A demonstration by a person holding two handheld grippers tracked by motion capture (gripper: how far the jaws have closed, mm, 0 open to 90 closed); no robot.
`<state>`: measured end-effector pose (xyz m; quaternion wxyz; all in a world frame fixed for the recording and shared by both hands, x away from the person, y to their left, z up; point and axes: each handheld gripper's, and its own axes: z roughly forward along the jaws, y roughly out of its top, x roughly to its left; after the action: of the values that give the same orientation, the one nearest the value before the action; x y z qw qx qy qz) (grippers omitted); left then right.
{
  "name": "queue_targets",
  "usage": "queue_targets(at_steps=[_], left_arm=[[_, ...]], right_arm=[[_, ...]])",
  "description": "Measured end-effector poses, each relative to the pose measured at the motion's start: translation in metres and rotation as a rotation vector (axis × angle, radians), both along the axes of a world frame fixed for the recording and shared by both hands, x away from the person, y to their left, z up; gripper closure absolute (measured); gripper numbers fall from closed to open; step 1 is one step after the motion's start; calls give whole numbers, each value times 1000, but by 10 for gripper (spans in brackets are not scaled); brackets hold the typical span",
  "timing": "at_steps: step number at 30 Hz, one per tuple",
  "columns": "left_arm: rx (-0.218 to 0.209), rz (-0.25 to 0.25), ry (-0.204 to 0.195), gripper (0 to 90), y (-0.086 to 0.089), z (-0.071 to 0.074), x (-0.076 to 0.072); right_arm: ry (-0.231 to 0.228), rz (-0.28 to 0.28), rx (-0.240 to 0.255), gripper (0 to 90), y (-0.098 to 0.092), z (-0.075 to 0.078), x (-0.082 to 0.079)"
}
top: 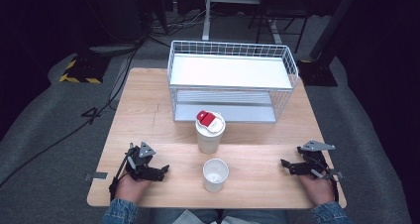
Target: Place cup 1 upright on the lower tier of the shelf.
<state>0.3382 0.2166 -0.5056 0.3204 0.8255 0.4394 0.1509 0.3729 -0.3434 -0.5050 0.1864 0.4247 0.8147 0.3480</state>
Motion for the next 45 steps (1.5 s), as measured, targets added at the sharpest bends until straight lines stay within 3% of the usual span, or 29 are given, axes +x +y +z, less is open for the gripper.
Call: queue_targets(at_steps=[12, 17, 24, 25, 31, 38, 42, 45], left_arm=[[-6, -14, 4, 51, -4, 3, 0], [-10, -15, -14, 59, -3, 5, 0], [-7, 1, -13, 63, -1, 4, 2], [-13, 9, 2, 63, -2, 3, 2], [0, 4, -12, 61, -2, 1, 3], [-4, 9, -16, 41, -4, 0, 5], [-5, 5, -14, 40, -5, 0, 6], [0, -15, -12, 39, -4, 0, 7]], right_arm=[[-1, 7, 2, 97, 0, 0, 0], [-1, 9, 3, 109, 0, 0, -1], [-14, 42, 8, 157, 3, 4, -6], [-34, 67, 31, 158, 7, 10, -10], [-65, 134, 67, 156, 22, 25, -20], [-71, 249, 140, 155, 52, 44, -36], [-71, 302, 151, 154, 68, 50, -42], [-64, 371, 168, 152, 90, 54, -48]])
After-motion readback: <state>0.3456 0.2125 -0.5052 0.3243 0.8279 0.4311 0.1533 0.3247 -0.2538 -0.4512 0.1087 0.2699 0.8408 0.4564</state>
